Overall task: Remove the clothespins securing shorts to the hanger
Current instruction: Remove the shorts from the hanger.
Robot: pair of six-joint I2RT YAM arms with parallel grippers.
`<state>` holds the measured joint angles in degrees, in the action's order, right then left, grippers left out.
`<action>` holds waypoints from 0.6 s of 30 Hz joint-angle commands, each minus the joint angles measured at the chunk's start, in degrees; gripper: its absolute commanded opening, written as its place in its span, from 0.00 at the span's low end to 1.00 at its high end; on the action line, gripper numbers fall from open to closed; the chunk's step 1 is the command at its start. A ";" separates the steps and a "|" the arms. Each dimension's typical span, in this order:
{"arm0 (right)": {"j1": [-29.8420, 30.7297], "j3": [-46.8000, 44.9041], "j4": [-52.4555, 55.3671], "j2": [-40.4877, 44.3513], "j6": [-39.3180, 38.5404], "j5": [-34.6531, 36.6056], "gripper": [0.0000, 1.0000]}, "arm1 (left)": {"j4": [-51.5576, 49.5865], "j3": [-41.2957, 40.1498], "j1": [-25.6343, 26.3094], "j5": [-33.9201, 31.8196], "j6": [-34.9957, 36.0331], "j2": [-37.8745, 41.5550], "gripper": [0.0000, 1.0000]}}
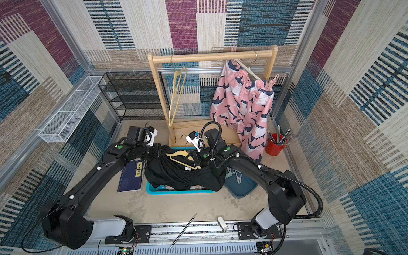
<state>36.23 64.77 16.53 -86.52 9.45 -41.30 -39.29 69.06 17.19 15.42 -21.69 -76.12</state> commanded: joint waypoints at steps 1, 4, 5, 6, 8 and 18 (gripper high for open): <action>-0.51 -0.68 -0.04 1.48 -2.19 -3.62 0.00 | 0.93 0.42 -1.89 -1.91 2.44 0.08 0.00; -2.13 -1.74 -0.76 3.22 -2.68 -5.27 0.00 | 0.89 -0.19 -4.35 -1.14 3.08 0.44 0.00; -2.77 -1.97 -1.04 3.90 -2.80 -6.05 0.00 | 0.79 -0.47 -4.97 -0.89 3.27 0.44 0.00; -3.61 -2.23 -1.19 4.50 -2.99 -6.99 0.00 | 0.79 -0.85 -5.81 -0.52 3.50 0.30 0.00; -5.31 -2.49 -1.24 5.87 -3.17 -7.61 0.00 | 0.85 -1.71 -7.18 0.19 3.59 0.22 0.00; -12.88 -3.20 -3.74 10.16 -2.20 -11.12 0.00 | 2.51 -5.37 -9.62 3.54 3.13 0.61 0.00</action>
<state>24.10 61.43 16.82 -77.10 6.59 -49.54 -36.80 64.36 8.16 22.31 -19.38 -75.57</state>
